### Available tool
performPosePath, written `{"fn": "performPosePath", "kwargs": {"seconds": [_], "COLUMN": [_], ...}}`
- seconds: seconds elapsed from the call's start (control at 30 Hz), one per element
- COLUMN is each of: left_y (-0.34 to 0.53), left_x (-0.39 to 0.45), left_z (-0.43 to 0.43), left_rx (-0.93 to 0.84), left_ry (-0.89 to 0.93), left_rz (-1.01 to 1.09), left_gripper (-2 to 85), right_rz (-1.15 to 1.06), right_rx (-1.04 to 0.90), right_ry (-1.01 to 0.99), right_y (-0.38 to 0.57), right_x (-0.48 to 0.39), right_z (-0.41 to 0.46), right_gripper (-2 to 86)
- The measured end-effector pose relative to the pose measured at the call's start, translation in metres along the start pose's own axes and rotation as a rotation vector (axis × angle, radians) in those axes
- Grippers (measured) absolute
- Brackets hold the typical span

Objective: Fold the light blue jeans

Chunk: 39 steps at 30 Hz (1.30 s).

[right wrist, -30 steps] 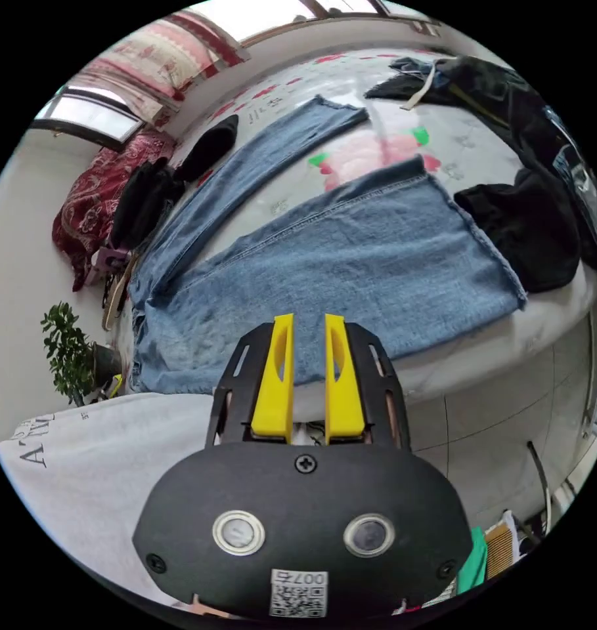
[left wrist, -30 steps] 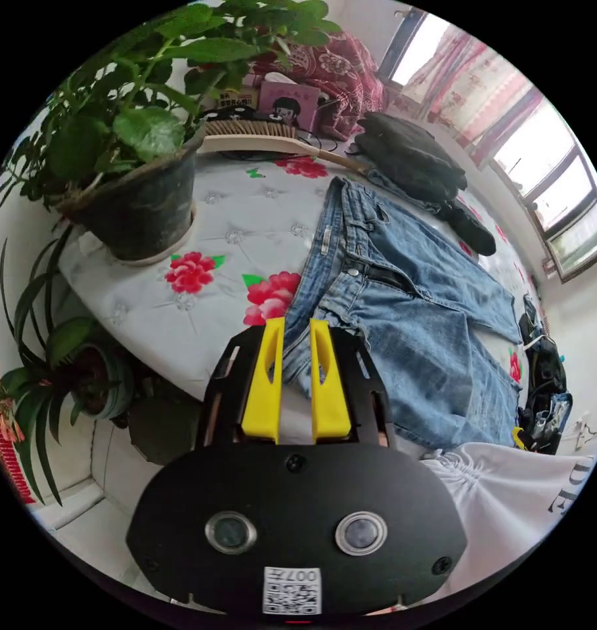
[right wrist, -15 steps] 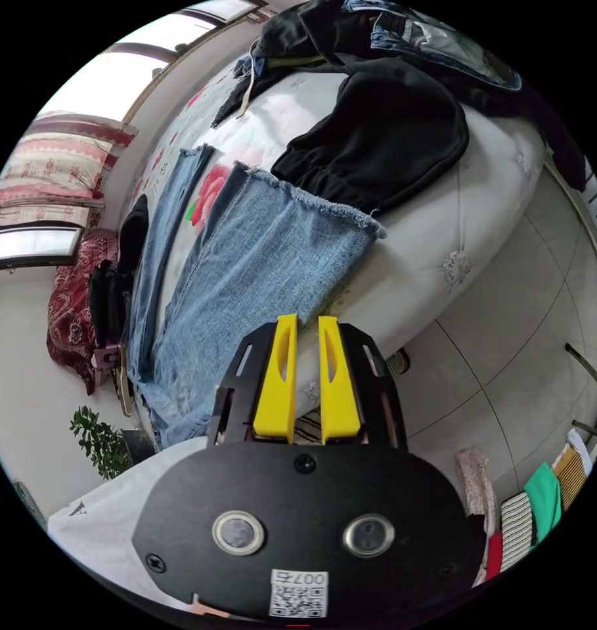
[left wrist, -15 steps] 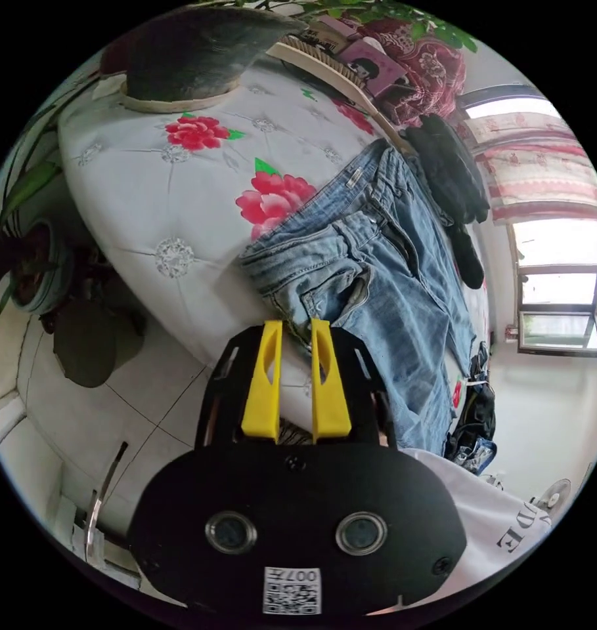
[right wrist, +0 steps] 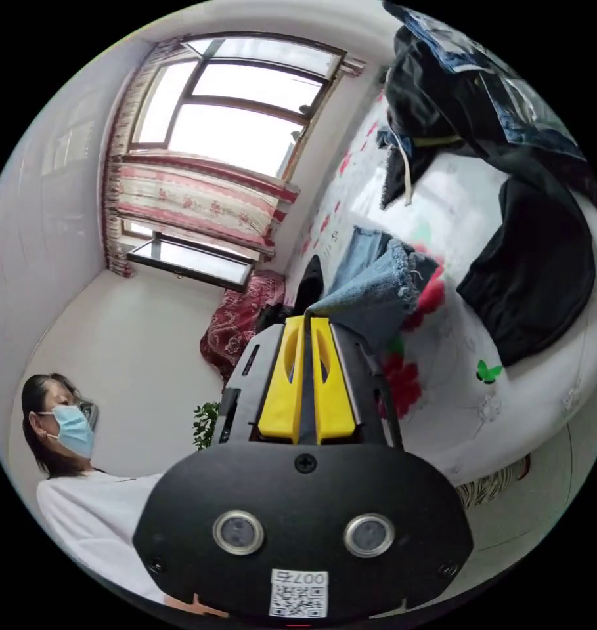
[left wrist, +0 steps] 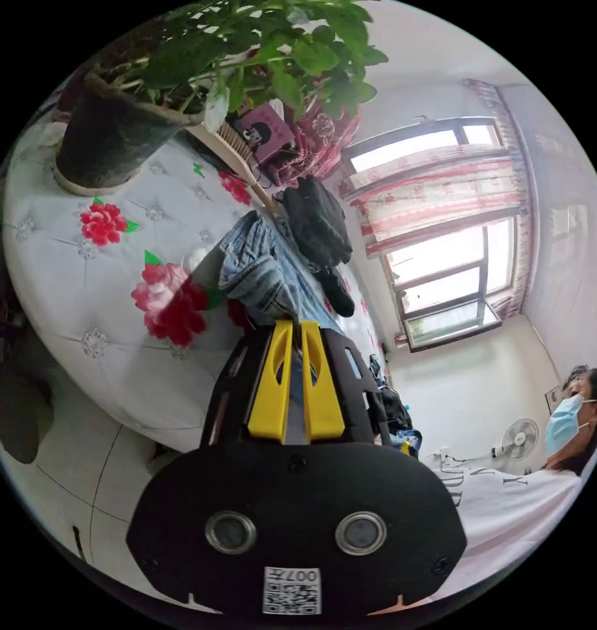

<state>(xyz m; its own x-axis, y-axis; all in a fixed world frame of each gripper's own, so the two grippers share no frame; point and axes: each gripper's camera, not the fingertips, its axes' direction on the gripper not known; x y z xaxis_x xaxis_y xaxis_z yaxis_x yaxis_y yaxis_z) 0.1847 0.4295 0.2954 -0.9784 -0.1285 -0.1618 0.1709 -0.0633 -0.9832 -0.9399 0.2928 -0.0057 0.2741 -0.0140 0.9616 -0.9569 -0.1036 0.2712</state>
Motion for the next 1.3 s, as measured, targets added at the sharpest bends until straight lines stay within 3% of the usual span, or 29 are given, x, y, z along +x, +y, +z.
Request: {"fn": "performPosePath", "kwargs": {"seconds": [0.17,0.4,0.6,0.73,0.83,0.93,1.03,1.3], "left_y": [0.006,0.023,-0.011,-0.072,-0.136,-0.183,-0.195,-0.115], "left_x": [0.047,0.046,0.064,0.088,0.115,0.12,0.125,0.115], "left_z": [-0.045,-0.027,0.023,0.096,0.19,0.282,0.318,0.358], "left_rx": [0.041,0.0,0.037,0.038,-0.004,-0.048,-0.037,-0.181], "left_ry": [0.064,-0.049,-0.069,-0.099,-0.193,-0.333,-0.457,-0.864], "left_rz": [0.116,0.027,-0.025,-0.034,0.085,0.065,0.081,0.374], "left_gripper": [-0.4,-0.4,0.2,2.4,6.7,9.7,9.7,9.9], "right_rz": [-0.24,-0.17,-0.133,-0.205,-0.254,-0.236,-0.243,-0.502], "right_rx": [0.172,0.195,0.18,0.108,0.072,-0.022,-0.141,-0.661], "right_ry": [-0.146,0.084,0.082,0.197,0.332,0.41,0.399,0.46], "right_y": [0.003,0.027,-0.013,-0.092,-0.16,-0.204,-0.204,-0.035], "right_x": [-0.083,-0.088,-0.098,-0.132,-0.143,-0.117,-0.091,-0.034], "right_z": [-0.051,-0.038,0.028,0.132,0.241,0.346,0.406,0.48], "right_gripper": [-0.2,-0.2,-0.2,0.2,0.9,2.4,3.8,5.7]}}
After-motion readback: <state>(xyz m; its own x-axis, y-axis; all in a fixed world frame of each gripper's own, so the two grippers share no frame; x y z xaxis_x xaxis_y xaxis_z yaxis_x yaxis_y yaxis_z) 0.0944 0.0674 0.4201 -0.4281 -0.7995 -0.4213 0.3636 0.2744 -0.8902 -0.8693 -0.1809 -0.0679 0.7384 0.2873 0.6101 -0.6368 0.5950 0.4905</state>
